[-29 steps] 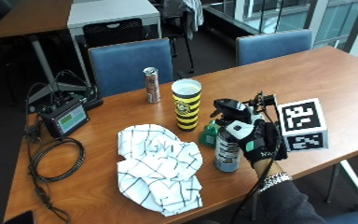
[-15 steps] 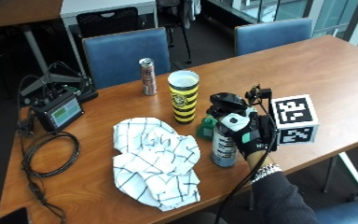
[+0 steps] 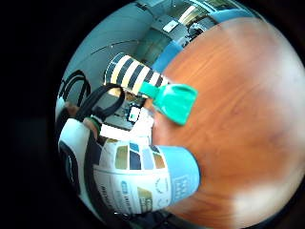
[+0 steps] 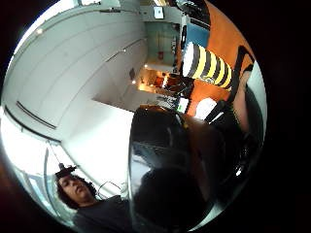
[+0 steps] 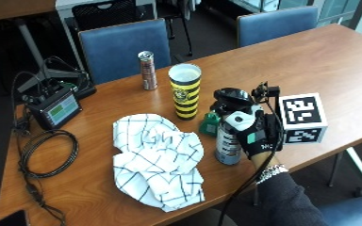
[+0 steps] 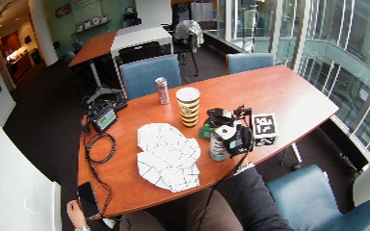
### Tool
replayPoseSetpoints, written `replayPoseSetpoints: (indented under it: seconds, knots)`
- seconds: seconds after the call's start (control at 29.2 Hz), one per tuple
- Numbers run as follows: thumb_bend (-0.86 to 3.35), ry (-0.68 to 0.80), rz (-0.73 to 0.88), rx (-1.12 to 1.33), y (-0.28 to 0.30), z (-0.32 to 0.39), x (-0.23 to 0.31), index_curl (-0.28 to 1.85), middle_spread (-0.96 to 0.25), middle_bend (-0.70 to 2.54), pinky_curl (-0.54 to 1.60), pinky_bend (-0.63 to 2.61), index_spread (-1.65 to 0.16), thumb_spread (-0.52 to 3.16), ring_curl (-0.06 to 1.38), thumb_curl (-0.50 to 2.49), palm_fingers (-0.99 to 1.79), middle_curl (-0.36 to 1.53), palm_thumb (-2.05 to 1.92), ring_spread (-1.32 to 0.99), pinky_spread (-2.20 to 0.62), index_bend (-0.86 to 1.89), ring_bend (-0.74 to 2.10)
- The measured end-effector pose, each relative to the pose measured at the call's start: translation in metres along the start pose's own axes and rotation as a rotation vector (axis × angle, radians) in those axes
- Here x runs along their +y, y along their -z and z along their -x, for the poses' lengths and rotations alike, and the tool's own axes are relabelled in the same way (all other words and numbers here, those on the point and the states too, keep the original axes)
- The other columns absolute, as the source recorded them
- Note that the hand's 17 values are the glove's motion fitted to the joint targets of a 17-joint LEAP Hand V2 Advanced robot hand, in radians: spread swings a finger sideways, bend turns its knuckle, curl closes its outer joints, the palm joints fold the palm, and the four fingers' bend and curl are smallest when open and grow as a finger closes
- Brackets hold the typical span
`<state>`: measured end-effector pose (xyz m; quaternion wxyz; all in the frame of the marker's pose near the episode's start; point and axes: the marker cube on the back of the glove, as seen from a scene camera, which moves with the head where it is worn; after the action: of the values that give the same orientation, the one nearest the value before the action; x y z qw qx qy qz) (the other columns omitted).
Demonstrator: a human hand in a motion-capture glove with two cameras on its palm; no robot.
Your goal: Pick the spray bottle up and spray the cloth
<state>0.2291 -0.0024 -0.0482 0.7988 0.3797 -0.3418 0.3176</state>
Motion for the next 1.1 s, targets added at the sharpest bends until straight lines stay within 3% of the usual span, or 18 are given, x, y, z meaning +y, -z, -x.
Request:
replayPoseSetpoints:
  seconds: [0.34,0.65,1.1]
  knots:
    - [-0.04,-0.072,-0.073,-0.01,0.032,-0.041,0.007,0.5,-0.28,0.42,0.38,0.37,-0.32,0.3,0.42,0.68,1.35,0.47,0.97,-0.27,-0.29,0.28,0.46]
    - [-0.03,-0.077,-0.064,0.051,0.052,-0.038,-0.012,0.52,-0.28,0.43,0.38,0.38,-0.32,0.28,0.43,0.7,1.35,0.47,0.97,-0.27,-0.3,0.3,0.47]
    - [-0.03,0.054,0.181,0.155,0.029,0.034,-0.042,0.54,-0.26,0.45,0.37,0.38,-0.3,0.26,0.43,0.73,1.33,0.47,0.98,-0.24,-0.28,0.29,0.47]
